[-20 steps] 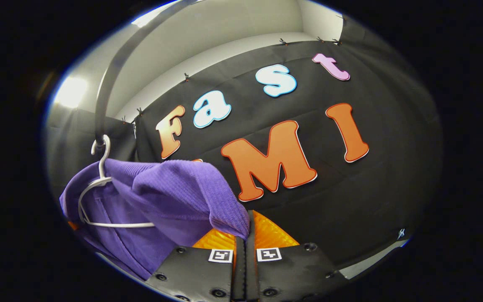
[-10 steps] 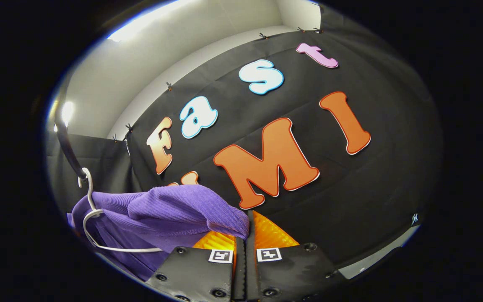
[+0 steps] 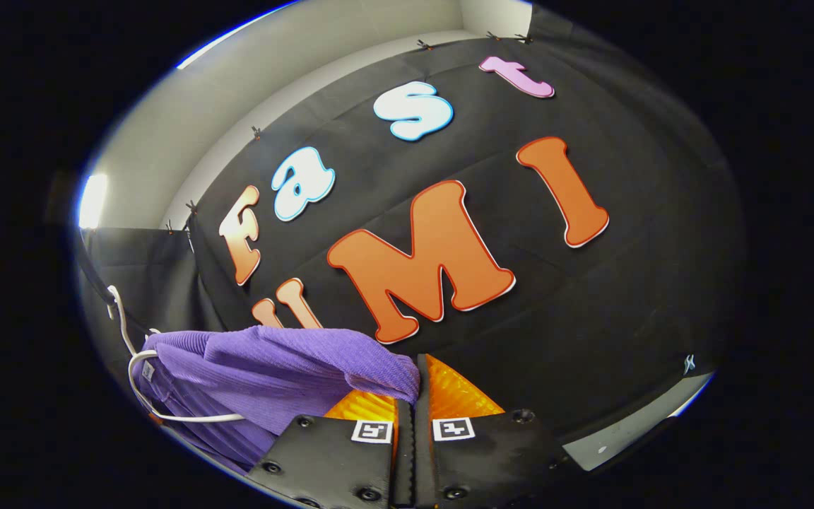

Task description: Grasp the clothes on the hanger with both hands and then place them into the laundry hamper below.

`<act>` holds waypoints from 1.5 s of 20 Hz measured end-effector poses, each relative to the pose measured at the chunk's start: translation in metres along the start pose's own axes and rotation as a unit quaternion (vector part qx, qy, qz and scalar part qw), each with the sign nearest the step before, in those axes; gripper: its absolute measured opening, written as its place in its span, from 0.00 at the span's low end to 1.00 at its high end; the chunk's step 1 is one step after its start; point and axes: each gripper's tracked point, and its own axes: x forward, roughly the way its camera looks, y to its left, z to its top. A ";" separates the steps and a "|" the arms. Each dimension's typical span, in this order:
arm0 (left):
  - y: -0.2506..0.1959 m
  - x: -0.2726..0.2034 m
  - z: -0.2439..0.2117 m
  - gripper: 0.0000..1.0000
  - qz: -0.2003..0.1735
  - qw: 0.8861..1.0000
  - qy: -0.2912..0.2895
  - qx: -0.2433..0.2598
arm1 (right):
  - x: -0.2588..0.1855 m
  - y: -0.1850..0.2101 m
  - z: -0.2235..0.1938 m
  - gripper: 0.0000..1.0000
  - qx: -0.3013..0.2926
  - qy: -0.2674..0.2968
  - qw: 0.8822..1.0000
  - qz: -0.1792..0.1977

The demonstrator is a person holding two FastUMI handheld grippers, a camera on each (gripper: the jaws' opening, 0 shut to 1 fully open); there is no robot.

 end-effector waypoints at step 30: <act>-0.212 -0.071 -0.154 0.00 -0.214 0.969 0.125 -0.004 | -0.159 -0.008 -0.174 0.07 -0.119 0.076 0.990 0.023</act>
